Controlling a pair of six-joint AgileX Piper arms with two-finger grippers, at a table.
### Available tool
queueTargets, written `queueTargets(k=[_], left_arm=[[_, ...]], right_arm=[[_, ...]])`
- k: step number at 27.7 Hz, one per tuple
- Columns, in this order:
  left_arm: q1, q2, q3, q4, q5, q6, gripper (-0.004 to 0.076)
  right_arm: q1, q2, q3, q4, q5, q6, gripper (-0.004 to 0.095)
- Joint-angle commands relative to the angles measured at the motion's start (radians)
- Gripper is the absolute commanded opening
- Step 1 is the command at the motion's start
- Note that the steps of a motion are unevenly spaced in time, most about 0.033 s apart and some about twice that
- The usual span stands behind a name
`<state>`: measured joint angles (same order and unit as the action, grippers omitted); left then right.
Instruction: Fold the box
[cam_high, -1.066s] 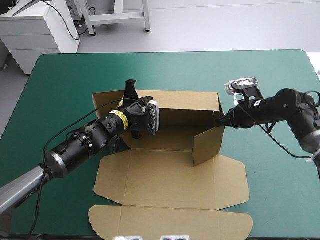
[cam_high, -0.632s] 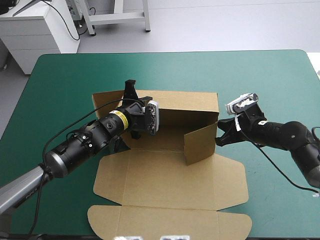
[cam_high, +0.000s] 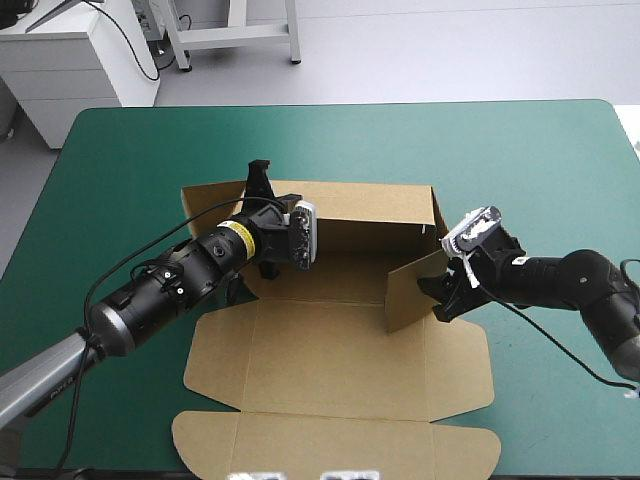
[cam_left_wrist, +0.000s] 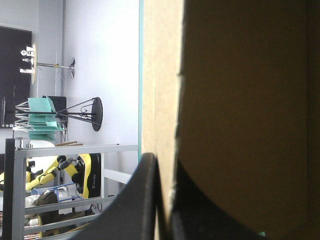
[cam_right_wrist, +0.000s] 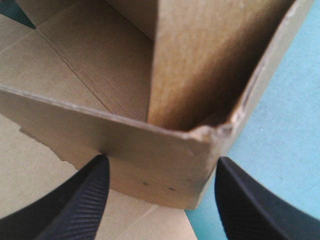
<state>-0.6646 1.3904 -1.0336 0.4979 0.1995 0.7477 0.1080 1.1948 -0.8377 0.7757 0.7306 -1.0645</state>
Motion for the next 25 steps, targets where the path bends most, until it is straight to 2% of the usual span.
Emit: queueTargets(k=[1, 6, 12, 17, 20, 22, 25], left_arm=[[-0.008, -0.011, -0.007, -0.027, 0.14, -0.02, -0.0008], [-0.047, 0.003, -0.007, -0.026, 0.188, -0.015, -0.0008], [-0.055, 0.046, -0.007, -0.078, 0.237, -0.027, -0.0008], [-0.055, 0.068, -0.009, -0.117, 0.258, -0.023, -0.0008], [-0.055, 0.068, -0.009, -0.139, 0.234, -0.02, -0.0008], [-0.055, 0.068, -0.009, -0.162, 0.223, -0.017, -0.0008], [-0.055, 0.068, -0.009, -0.169, 0.221, -0.017, -0.0008]], right_arm=[[0.018, 0.033, -0.025, 0.126, -0.024, -0.084, 0.0666], [0.084, 0.07, -0.029, 0.132, -0.108, -0.091, 0.0666], [0.089, 0.072, -0.033, 0.132, -0.217, -0.069, 0.0666], [0.089, 0.078, -0.033, 0.137, -0.215, -0.057, 0.0649], [0.089, 0.078, -0.033, 0.134, -0.187, -0.041, 0.0552], [0.089, 0.078, -0.033, 0.132, -0.169, -0.041, 0.0441], [0.089, 0.078, -0.033, 0.128, -0.153, -0.041, 0.0223]])
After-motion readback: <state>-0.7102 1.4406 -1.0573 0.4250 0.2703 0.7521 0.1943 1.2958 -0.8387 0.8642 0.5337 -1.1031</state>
